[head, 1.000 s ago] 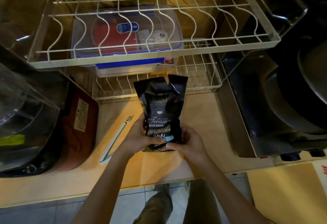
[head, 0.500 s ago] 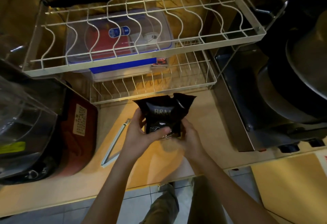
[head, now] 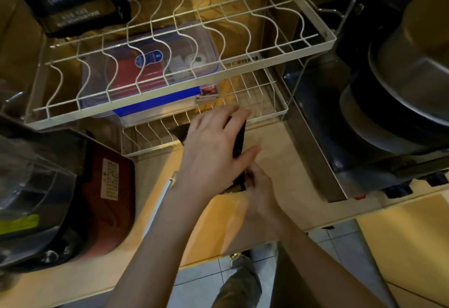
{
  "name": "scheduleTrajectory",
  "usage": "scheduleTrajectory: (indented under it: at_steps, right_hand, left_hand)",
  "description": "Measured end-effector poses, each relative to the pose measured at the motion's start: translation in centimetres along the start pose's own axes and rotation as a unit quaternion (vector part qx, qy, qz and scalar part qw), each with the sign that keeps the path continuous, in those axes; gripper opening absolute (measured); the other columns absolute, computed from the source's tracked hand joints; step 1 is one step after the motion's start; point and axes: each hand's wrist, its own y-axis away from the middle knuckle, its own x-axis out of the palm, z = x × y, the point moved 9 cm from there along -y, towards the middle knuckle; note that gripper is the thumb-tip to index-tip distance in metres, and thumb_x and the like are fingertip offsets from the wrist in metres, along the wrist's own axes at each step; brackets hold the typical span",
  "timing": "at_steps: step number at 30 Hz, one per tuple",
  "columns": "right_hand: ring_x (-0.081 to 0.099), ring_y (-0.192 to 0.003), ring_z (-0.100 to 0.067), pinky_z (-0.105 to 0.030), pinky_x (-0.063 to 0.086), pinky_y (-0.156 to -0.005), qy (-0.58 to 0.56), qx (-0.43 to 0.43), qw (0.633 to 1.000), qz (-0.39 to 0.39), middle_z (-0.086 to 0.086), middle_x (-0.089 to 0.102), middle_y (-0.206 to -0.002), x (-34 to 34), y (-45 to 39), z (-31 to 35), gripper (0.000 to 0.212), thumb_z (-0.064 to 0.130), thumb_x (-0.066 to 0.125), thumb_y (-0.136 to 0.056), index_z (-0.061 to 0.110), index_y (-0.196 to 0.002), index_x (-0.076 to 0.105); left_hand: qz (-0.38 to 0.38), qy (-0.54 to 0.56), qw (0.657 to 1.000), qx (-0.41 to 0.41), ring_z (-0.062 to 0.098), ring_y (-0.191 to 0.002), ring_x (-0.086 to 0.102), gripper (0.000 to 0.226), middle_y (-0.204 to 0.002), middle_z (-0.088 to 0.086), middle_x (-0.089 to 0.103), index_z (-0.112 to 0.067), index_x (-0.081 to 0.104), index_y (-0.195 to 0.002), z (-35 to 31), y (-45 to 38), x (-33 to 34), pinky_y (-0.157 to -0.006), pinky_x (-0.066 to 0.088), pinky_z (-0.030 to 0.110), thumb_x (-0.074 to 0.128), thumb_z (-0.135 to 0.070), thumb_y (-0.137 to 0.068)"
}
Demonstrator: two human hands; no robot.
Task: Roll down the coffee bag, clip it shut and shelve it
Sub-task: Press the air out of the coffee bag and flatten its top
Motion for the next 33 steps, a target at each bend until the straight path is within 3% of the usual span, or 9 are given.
scheduleTrajectory:
  at_steps: [2, 5, 9, 14, 17, 22, 26, 30, 33]
  right_hand:
    - [0.067, -0.079, -0.006, -0.014, 0.052, -0.068, 0.051, -0.006, 0.999, 0.017, 0.002, 0.073, -0.080, 0.1, 0.2, -0.2, 0.027, 0.007, 0.040, -0.095, 0.011, -0.090, 0.067]
    - [0.058, -0.104, -0.020, -0.020, 0.042, -0.085, 0.123, -0.030, 0.991, 0.041, -0.010, 0.063, -0.112, 1.0, 0.3, -0.7, 0.033, -0.004, 0.042, -0.090, 0.008, -0.117, 0.056]
    - [0.050, -0.109, -0.013, -0.018, 0.037, -0.094, 0.149, -0.021, 0.988, 0.042, -0.007, 0.054, -0.116, 1.0, -0.4, -1.4, 0.046, -0.004, 0.046, -0.084, 0.015, -0.125, 0.051]
    - [0.056, -0.101, -0.020, -0.023, 0.047, -0.085, 0.149, -0.040, 0.988, 0.022, -0.011, 0.064, -0.101, 0.6, -1.5, -1.2, 0.036, -0.010, 0.051, -0.076, 0.010, -0.101, 0.067]
    - [0.059, -0.078, -0.016, -0.012, 0.047, -0.067, 0.079, 0.004, 0.997, -0.006, -0.005, 0.062, -0.081, -0.1, -1.8, -1.5, 0.024, -0.014, 0.055, -0.073, 0.002, -0.083, 0.070]
    - [0.052, -0.059, -0.015, -0.026, 0.042, -0.057, -0.030, 0.041, 0.998, -0.022, -0.004, 0.056, -0.058, -0.7, -2.1, -1.6, 0.030, -0.012, 0.059, -0.071, 0.013, -0.056, 0.060]
    - [0.047, -0.057, -0.012, -0.023, 0.038, -0.054, -0.043, 0.072, 0.996, -0.024, -0.001, 0.051, -0.055, -1.0, -2.2, -2.1, 0.033, -0.008, 0.058, -0.075, 0.018, -0.054, 0.054]
    - [0.053, -0.064, -0.020, -0.030, 0.043, -0.060, -0.048, 0.094, 0.994, -0.031, -0.011, 0.059, -0.065, -0.8, -2.3, -3.0, 0.017, -0.005, 0.059, -0.074, 0.007, -0.063, 0.062]
    - [0.056, -0.065, -0.023, -0.037, 0.048, -0.063, -0.053, 0.101, 0.992, -0.057, -0.012, 0.061, -0.066, -0.8, -2.4, -3.6, 0.029, -0.002, 0.060, -0.072, 0.021, -0.055, 0.058]
  left_hand:
    - [0.009, -0.038, 0.999, -0.016, 0.030, -0.110, 0.052, 0.053, -0.118, 0.011, 0.060, -0.014, 0.048, -0.122, 0.7, -0.6, 1.1, -0.093, 0.039, 0.042, 0.063, -0.036, -0.075]
    - [-0.005, -0.036, 0.999, -0.037, 0.029, -0.093, 0.058, 0.034, -0.098, 0.010, 0.064, -0.013, 0.058, -0.106, 1.3, -0.8, 1.1, -0.079, 0.045, 0.042, 0.065, -0.027, -0.077]
    - [-0.003, 0.027, 0.999, -0.043, 0.028, -0.085, 0.058, 0.013, -0.085, 0.008, 0.066, -0.013, 0.062, -0.086, 1.1, -0.2, 0.5, -0.073, 0.051, 0.045, 0.065, -0.023, -0.078]
    - [-0.006, 0.101, 0.991, -0.087, 0.022, -0.077, 0.061, 0.007, -0.080, 0.004, 0.063, -0.016, 0.068, -0.081, 2.0, 1.2, -0.4, -0.068, 0.055, 0.043, 0.067, -0.021, -0.076]
    - [-0.029, 0.132, 0.986, -0.101, 0.019, -0.075, 0.061, 0.009, -0.077, 0.000, 0.061, -0.015, 0.070, -0.082, 2.8, 2.2, -1.1, -0.067, 0.055, 0.044, 0.070, -0.019, -0.074]
    - [-0.070, 0.177, 0.975, -0.112, 0.011, -0.073, 0.062, 0.014, -0.070, -0.010, 0.060, -0.029, 0.065, -0.079, 4.1, 3.7, -2.6, -0.064, 0.055, 0.035, 0.061, -0.040, -0.071]
    - [-0.082, 0.199, 0.968, -0.129, 0.005, -0.076, 0.060, 0.008, -0.073, -0.023, 0.058, -0.035, 0.061, -0.076, 4.1, 4.7, -2.7, -0.062, 0.051, 0.025, 0.064, -0.037, -0.069]
    - [-0.090, 0.207, 0.966, -0.129, 0.009, -0.071, 0.059, 0.011, -0.069, -0.012, 0.064, -0.030, 0.065, -0.078, 3.5, 5.2, -2.3, -0.063, 0.052, 0.033, 0.066, -0.034, -0.068]
    - [-0.105, 0.200, 0.968, -0.110, 0.010, -0.068, 0.057, 0.013, -0.066, -0.002, 0.065, -0.029, 0.065, -0.078, 3.0, 5.5, -2.3, -0.063, 0.051, 0.036, 0.061, -0.037, -0.070]
